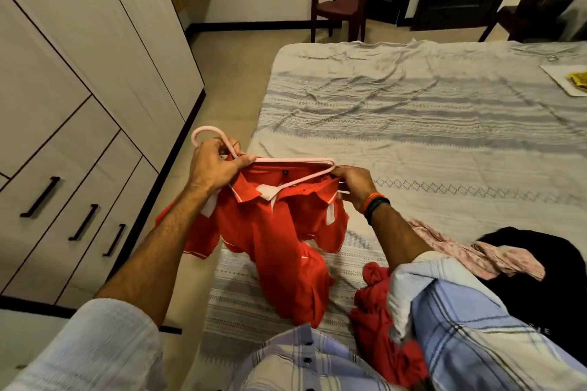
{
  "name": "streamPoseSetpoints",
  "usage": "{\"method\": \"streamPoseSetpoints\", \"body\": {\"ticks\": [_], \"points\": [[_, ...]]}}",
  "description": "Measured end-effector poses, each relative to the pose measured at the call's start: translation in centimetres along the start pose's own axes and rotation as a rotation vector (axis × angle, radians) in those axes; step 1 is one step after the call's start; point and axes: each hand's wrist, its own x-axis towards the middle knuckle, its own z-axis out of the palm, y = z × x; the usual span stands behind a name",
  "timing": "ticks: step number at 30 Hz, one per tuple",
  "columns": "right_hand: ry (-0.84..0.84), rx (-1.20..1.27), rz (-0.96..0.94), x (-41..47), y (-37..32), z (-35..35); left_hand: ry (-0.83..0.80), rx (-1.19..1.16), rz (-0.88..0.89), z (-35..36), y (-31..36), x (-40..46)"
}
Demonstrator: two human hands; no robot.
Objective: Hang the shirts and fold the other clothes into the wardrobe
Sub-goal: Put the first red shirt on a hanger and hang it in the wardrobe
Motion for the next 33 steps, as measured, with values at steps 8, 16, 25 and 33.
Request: {"method": "streamPoseSetpoints", "body": {"ticks": [8, 16, 25, 33], "points": [[0.056, 0.128, 0.021, -0.3, -0.2, 0.0, -0.129, 0.281, 0.047, -0.1, 0.1, 0.3], [0.061, -0.132, -0.147, 0.0, -0.2, 3.2, 0.06, 0.3, 0.026, 2.5, 1.0, -0.5], [-0.057, -0.375, -0.476, -1.5, -2.8, 5.7, -0.046, 0.184, 0.046, 4.1, 0.9, -0.5], [-0.078, -0.943, -0.76, -1.5, -3.6, 4.5, -0.036, 0.065, 0.041, 3.5, 0.0, 0.5]]}}
